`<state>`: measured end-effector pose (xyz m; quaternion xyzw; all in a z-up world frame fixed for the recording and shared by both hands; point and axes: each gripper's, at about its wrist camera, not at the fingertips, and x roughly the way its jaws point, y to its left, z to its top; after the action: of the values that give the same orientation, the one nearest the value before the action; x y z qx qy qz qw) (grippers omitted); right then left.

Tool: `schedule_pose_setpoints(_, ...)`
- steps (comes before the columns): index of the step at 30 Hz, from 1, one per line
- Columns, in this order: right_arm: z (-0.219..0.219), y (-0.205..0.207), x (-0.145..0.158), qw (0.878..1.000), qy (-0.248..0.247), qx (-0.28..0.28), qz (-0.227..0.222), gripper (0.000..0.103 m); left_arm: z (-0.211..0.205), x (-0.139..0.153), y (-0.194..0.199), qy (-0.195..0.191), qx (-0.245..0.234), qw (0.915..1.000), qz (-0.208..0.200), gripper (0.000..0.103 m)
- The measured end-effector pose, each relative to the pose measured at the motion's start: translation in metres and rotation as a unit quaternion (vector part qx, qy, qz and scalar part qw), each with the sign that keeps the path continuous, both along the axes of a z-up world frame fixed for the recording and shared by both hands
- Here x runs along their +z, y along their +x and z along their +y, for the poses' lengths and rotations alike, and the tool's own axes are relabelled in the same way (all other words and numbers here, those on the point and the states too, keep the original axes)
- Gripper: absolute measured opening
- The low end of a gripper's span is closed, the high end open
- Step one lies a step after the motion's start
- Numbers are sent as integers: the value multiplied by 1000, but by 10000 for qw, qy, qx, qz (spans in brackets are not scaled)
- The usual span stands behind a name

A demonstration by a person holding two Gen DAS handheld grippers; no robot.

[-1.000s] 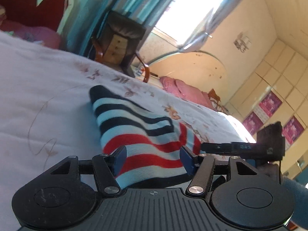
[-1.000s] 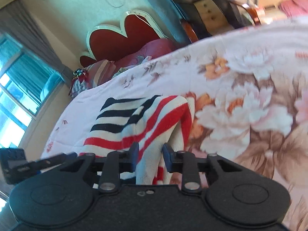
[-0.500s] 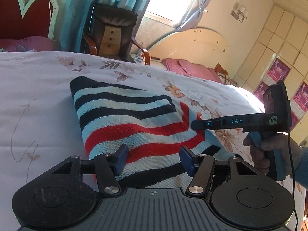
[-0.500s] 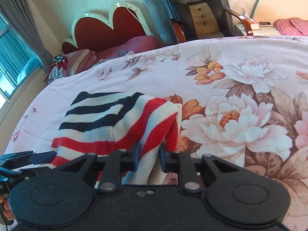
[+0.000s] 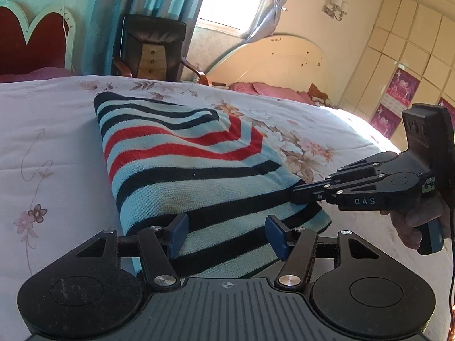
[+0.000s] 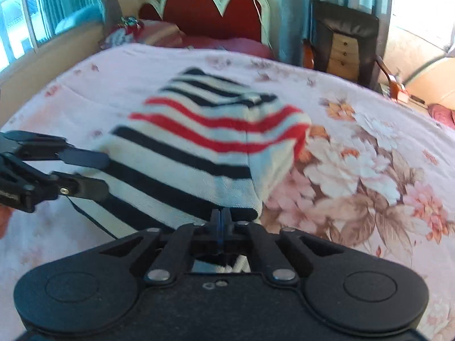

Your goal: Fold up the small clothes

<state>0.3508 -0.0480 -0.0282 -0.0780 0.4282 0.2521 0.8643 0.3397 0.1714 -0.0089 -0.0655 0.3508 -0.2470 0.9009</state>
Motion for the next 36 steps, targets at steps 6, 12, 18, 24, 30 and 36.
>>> schedule_pose_setpoints(6, -6, -2, -8, 9999, 117, -125, -9, 0, 3, -5, -20, 206, 163, 9996, -122, 60)
schedule_pose_setpoints(12, -22, -21, 2, 9969, 444, -626, 178, 17, -3, 13, -50, 425, 759, 9959, -255, 60)
schedule_pose_setpoints(18, -49, -78, 38, 9900, 918, -1058, -162, 65, -18, 53, -100, 568, 1379, 9863, -701, 100)
schedule_pose_setpoints(24, -69, -122, 58, 9855, 758, -1475, -370, 80, -49, 80, -140, 742, 1414, 9839, -809, 100)
schedule_pose_setpoints(30, -87, -170, 80, 9840, 720, -1574, -412, 102, -77, 104, -188, 747, 1416, 9826, -945, 100)
schedule_pose_setpoints(36, -93, -215, 106, 9808, 773, -1626, -743, 102, -92, 127, -234, 757, 1446, 9805, -1098, 100)
